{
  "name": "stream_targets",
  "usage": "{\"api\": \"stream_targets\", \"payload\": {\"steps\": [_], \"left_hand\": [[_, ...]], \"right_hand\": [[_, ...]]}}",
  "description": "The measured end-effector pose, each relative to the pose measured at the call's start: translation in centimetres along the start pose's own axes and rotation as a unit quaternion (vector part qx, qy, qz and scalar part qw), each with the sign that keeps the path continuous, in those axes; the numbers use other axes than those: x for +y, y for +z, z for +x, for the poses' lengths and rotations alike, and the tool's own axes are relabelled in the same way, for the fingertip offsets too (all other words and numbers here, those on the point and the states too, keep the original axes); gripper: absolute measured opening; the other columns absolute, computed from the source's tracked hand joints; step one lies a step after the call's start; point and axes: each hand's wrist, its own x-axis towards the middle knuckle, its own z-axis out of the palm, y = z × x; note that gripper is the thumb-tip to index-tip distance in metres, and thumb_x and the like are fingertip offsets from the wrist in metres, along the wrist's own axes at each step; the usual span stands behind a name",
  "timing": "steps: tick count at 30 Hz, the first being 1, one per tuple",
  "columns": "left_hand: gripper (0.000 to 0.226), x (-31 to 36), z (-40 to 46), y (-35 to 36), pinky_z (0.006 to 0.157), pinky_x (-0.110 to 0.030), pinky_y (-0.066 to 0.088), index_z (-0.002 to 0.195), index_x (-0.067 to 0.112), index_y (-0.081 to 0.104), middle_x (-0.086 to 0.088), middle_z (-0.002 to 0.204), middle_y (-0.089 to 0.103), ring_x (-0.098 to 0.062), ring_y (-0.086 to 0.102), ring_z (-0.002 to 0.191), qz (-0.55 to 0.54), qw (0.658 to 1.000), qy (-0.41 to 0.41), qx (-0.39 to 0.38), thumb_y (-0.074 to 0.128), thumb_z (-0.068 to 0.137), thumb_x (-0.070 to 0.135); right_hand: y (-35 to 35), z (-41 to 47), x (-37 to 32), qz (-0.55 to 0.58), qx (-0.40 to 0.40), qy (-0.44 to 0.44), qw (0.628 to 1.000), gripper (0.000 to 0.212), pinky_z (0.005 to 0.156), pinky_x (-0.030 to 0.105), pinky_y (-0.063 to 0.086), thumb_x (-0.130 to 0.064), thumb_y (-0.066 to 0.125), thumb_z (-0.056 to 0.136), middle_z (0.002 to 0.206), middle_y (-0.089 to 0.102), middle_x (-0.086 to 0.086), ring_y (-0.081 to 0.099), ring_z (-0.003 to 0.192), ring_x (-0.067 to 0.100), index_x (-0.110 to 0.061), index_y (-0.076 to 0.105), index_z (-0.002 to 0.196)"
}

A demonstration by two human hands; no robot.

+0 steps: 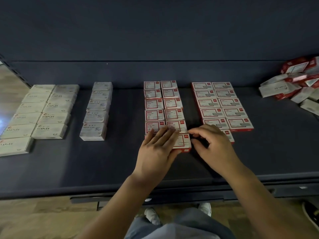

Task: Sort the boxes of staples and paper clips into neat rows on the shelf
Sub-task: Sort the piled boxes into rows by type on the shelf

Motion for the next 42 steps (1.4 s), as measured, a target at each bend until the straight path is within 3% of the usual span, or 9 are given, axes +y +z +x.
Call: {"api": "stream_targets", "payload": {"steps": [4,9,16,25,29,33,37,42], "left_hand": [[0.051,0.1,0.1,-0.5,0.098,-0.052,0.037,0.121,0.011,0.060,-0.009,0.127,0.059,-0.029,0.053,0.120,0.014,0.999,0.011,-0.047,0.042,0.083,0.038],[0.052,1.5,0.8,-0.9,0.099,-0.055,0.029,0.127,0.012,0.056,-0.011,0.130,0.056,-0.033,0.049,0.123,0.026,0.998,0.010,-0.058,0.041,0.085,0.040],[0.049,6.3,4.5,1.5,0.099,-0.059,0.036,0.127,0.011,0.055,-0.010,0.131,0.056,-0.031,0.045,0.128,0.002,0.997,-0.006,-0.079,0.040,0.087,0.036],[0.047,16.3,11.6,7.7,0.098,-0.059,0.034,0.124,0.007,0.057,-0.012,0.126,0.059,-0.034,0.049,0.123,-0.038,0.998,0.022,-0.051,0.042,0.087,0.033],[0.047,20.6,14.6,10.7,0.098,-0.054,0.034,0.125,0.008,0.057,-0.010,0.127,0.058,-0.030,0.048,0.125,-0.064,0.996,0.044,-0.038,0.043,0.087,0.032],[0.047,23.5,17.1,13.9,0.097,-0.058,0.039,0.124,0.009,0.058,-0.009,0.126,0.059,-0.031,0.049,0.124,-0.091,0.994,0.025,-0.055,0.042,0.087,0.034],[0.048,25.1,18.3,16.1,0.093,-0.057,0.044,0.121,0.009,0.060,-0.010,0.122,0.062,-0.033,0.053,0.118,-0.084,0.994,-0.001,-0.074,0.042,0.085,0.036],[0.048,25.8,19.3,17.1,0.095,-0.055,0.043,0.121,0.009,0.061,-0.010,0.123,0.061,-0.032,0.054,0.118,-0.076,0.993,-0.010,-0.094,0.043,0.085,0.036]], "right_hand": [[-0.7,-0.3,0.8,-0.005,0.046,-0.003,0.999,0.020,0.076,0.011,0.040,-0.009,0.064,0.079,0.091,0.065,0.005,0.058,0.089,0.019,-0.006,0.069,0.098],[-2.0,-1.2,3.4,-0.004,0.096,-0.007,0.995,0.028,0.082,0.015,0.041,-0.021,0.050,0.083,0.093,0.063,0.006,0.054,0.093,0.016,-0.005,0.070,0.093],[-5.9,-2.2,9.2,-0.010,0.103,-0.008,0.995,0.020,0.087,0.012,0.037,-0.005,0.061,0.076,0.099,0.063,0.007,0.051,0.096,0.014,-0.004,0.069,0.094],[-14.6,-4.2,20.6,-0.035,0.117,0.044,0.992,0.023,0.088,0.007,0.033,-0.005,0.060,0.074,0.100,0.064,0.011,0.050,0.097,0.017,-0.005,0.071,0.094],[-18.5,-5.4,25.9,-0.053,0.113,0.090,0.988,0.024,0.085,0.013,0.033,-0.006,0.060,0.075,0.102,0.063,0.012,0.053,0.098,0.023,-0.006,0.070,0.096],[-21.9,-5.6,30.1,-0.055,0.101,0.141,0.983,0.028,0.079,0.024,0.039,0.007,0.067,0.075,0.103,0.062,0.016,0.059,0.094,0.033,-0.002,0.067,0.102],[-23.5,-4.5,33.0,-0.046,0.038,0.242,0.969,0.036,0.076,0.023,0.036,-0.018,0.064,0.084,0.113,0.057,0.010,0.055,0.099,0.025,-0.013,0.057,0.119],[-23.8,-3.9,33.4,-0.062,-0.010,0.278,0.959,0.054,0.082,0.032,0.043,-0.039,0.059,0.087,0.123,0.046,0.009,0.053,0.107,0.028,-0.021,0.041,0.135]]}}
